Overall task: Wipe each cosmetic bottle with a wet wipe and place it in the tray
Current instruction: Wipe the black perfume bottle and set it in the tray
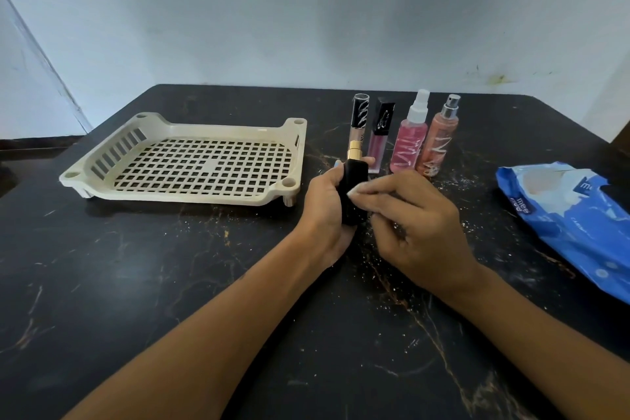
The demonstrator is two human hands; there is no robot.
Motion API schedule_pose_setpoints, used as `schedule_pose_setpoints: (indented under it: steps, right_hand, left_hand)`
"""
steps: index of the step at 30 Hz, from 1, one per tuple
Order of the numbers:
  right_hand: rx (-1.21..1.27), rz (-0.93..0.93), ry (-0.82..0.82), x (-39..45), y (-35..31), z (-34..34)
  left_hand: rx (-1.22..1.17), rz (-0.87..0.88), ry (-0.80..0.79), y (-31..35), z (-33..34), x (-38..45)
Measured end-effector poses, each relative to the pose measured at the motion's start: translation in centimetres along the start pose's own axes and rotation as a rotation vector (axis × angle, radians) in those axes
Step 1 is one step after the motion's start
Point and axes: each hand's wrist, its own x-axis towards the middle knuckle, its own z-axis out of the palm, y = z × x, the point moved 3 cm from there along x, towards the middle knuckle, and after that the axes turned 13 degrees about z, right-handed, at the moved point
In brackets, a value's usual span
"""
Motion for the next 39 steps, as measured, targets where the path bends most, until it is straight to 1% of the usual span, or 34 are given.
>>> schedule_pose_setpoints:
  steps: [5, 9, 10, 13, 14, 18, 19, 22, 24, 28, 29, 32, 33, 37, 39]
  right_hand:
    - [-0.003, 0.061, 0.024, 0.2, 0.4, -0.2]
    - [0.022, -0.063, -0.041, -0.3, -0.4, -0.1]
    - [0.020, -0.064, -0.039, -0.3, -0.4, -0.1]
    - [-0.019, 0.035, -0.004, 0.0, 0.1, -0.2]
    - [-0.026, 0.040, -0.006, 0.1, 0.0, -0.2]
    - [0.025, -0.104, -0.083, -0.5, -1.0, 0.0]
    - [0.027, -0.113, -0.087, -0.5, -1.0, 0.1]
    - [0.004, -0.003, -0.026, -0.1, -0.2, -0.1]
    - [-0.017, 0.022, -0.013, 0.0, -0.1, -0.2]
    - [0.030, -0.115, -0.080, -0.6, -1.0, 0.1]
    - [0.037, -0.100, -0.076, -0.5, -0.8, 0.1]
    - [0.020, 0.035, -0.021, -0.1, -0.1, -0.1]
    - [0.014, 0.044, -0.019, -0.1, 0.0, -0.2]
    - [0.042, -0.103, -0.079, -0.7, -1.0, 0.0]
    - [0.046, -0.074, -0.068, -0.5, -0.8, 0.0]
  left_hand:
    - [0.009, 0.031, 0.024, 0.2, 0.1, 0.0]
    - [0.024, -0.007, 0.046, 0.2, 0.0, -0.2]
    - [0.027, -0.007, 0.048, 0.2, 0.1, -0.2]
    - [0.023, 0.011, 0.043, 0.3, 0.2, -0.2]
    - [0.018, 0.009, 0.043, 0.4, 0.2, -0.2]
    - [0.014, -0.035, 0.063, 0.3, 0.1, -0.4]
    - [0.013, -0.040, 0.067, 0.3, 0.1, -0.5]
    - [0.001, -0.025, 0.066, 0.3, 0.2, -0.3]
    - [-0.003, -0.017, 0.066, 0.4, 0.2, -0.3]
    - [-0.008, -0.053, 0.074, 0.4, 0.2, -0.4]
    - [-0.008, -0.051, 0.072, 0.3, 0.2, -0.4]
    - [-0.013, -0.020, 0.057, 0.4, 0.2, -0.3]
    - [-0.013, -0.016, 0.058, 0.4, 0.2, -0.3]
    - [-0.015, -0.015, 0.081, 0.4, 0.1, -0.2]
    - [-0.010, -0.017, 0.076, 0.4, 0.1, -0.2]
